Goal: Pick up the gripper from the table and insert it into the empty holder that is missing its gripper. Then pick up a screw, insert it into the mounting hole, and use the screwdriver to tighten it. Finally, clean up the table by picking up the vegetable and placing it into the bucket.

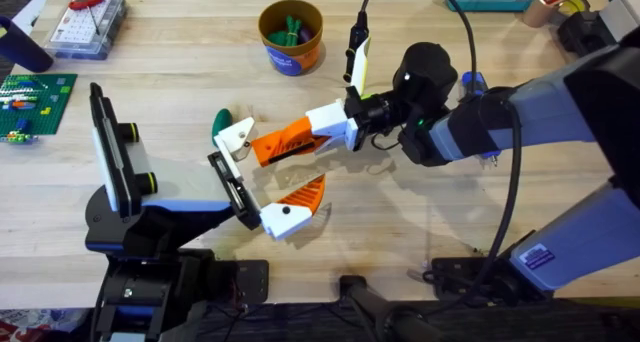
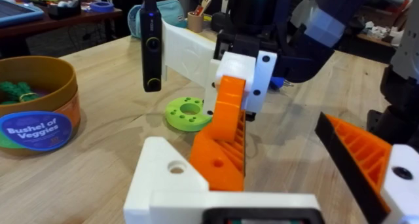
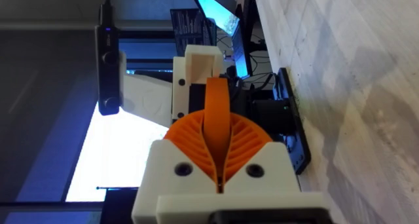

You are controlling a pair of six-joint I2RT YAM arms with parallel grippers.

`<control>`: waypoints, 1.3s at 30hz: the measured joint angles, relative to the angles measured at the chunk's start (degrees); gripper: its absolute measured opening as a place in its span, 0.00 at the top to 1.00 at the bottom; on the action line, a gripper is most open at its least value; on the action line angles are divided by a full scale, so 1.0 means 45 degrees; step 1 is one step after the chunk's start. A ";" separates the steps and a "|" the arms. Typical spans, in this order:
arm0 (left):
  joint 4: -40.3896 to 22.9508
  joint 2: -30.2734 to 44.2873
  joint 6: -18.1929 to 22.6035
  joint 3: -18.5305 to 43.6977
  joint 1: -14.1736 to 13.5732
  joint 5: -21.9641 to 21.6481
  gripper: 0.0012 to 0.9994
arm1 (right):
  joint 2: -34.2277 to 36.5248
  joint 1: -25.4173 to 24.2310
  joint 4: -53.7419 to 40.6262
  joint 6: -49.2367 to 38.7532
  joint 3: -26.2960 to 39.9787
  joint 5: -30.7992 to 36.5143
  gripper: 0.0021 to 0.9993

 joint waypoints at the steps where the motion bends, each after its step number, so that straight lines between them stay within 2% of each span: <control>1: -0.0091 0.0063 0.0011 0.0110 0.0015 -0.0151 0.01 | 0.0000 -0.0001 -0.0062 0.0001 0.0004 -0.0016 0.99; 4: -0.0150 0.0067 -0.0002 0.0123 0.0042 -0.0214 0.01 | 0.0010 -0.0006 -0.0110 0.0077 -0.0016 -0.0048 0.99; 11: -0.0155 0.0067 -0.0002 0.0128 0.0037 -0.0160 0.01 | 0.0015 -0.0388 0.1685 0.0992 -0.0030 -0.0271 0.99; 30: -0.0252 0.0067 -0.0012 0.0128 0.0037 0.0425 0.01 | 0.0015 -0.0341 0.1806 0.2045 0.0052 -0.2012 0.99; 39: -0.0268 0.0067 -0.0012 0.0128 0.0037 0.0564 0.01 | 0.0015 -0.0340 0.1806 0.2025 0.0145 -0.1710 0.99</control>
